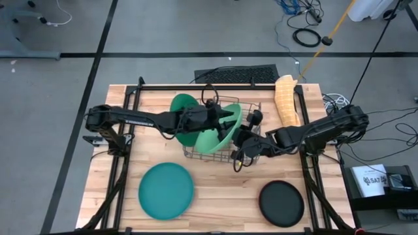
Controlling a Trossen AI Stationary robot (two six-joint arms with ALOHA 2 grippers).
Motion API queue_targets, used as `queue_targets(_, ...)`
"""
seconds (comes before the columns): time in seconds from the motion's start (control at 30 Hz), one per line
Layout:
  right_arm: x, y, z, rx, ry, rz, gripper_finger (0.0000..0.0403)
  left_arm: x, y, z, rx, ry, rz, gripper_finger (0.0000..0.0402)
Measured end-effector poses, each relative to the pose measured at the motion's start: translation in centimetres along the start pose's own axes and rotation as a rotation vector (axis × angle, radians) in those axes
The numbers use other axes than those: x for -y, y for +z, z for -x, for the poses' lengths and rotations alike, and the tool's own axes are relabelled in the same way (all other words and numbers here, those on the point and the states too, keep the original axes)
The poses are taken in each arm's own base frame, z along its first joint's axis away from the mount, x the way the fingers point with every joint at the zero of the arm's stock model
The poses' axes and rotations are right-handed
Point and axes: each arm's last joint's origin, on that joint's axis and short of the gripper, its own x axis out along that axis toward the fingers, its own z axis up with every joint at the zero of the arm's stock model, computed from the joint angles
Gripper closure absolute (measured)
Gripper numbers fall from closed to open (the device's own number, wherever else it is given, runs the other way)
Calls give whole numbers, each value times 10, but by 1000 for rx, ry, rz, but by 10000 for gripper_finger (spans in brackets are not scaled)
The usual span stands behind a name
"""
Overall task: Sort dishes
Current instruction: Put the light green plate into the dish rack
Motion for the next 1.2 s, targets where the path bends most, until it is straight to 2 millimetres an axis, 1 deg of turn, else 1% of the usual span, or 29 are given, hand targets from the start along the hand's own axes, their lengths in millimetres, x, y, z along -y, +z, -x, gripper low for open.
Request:
queue_targets(0.13,-3,1,-9,4,-1,1,353,-2,4,18,-73,33,-54,210)
queue_targets(0.23,-1,0,-14,-4,4,1,353,0,2,25,-121,55,-100,210)
queue_targets(0.33,0,0,-20,-13,33,-1,353,0,-3,28,-177,74,-110,210)
queue_targets(0.43,1,0,-25,-15,51,0,353,1,-7,30,-210,91,-81,210)
queue_targets(0.57,2,0,-28,-17,59,-7,353,7,-11,34,-238,132,-91,210)
queue_targets(0.77,1,3,-28,6,75,-25,353,9,-26,44,-380,205,-165,210)
queue_targets(0.83,1,4,-27,12,79,-15,353,10,-32,45,-365,213,-165,210)
queue_targets(1.0,1,7,-27,38,88,-24,353,8,-49,56,-265,185,-133,213)
queue_targets(1.1,1,7,-27,36,91,-19,353,6,-58,64,-164,155,-105,229)
queue_targets(1.2,1,7,-27,38,93,-20,353,3,-65,71,-63,111,-65,260)
